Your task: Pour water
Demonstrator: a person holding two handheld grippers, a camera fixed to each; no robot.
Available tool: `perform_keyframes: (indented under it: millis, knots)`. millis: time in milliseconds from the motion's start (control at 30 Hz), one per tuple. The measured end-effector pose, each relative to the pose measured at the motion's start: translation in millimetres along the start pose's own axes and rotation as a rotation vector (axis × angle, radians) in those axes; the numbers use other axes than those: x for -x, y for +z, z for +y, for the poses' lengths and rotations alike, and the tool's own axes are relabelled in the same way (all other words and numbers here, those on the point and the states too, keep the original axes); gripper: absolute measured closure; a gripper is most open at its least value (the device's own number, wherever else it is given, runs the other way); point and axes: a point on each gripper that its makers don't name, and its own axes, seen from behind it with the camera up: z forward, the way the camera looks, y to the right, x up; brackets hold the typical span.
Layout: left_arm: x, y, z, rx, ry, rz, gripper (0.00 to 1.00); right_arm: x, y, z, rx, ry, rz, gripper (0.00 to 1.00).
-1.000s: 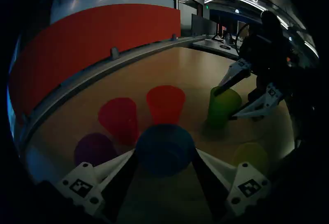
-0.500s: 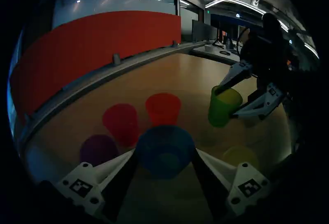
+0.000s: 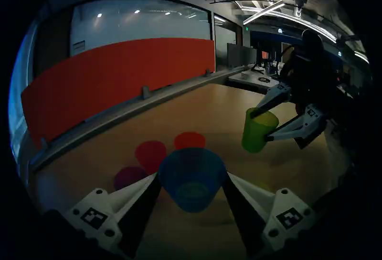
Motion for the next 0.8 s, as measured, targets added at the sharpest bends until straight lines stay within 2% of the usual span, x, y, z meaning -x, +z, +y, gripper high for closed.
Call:
perform_keyframes:
  millis: [167,467,800]
  knots:
    - [-17,-22.0,-1.7,-0.028,0.001,0.052,0.13,-18,-12.7,-6,0.002,-0.009,0.034,0.09]
    - [-44,-60.9,5.0,-0.057,-0.009,0.157,0.13,-50,-30.6,-20,0.006,-0.025,0.104,0.09]
    - [-63,-93.8,11.6,-0.074,-0.061,0.26,0.14,-74,-42.0,-36,-0.006,-0.04,0.148,0.09]
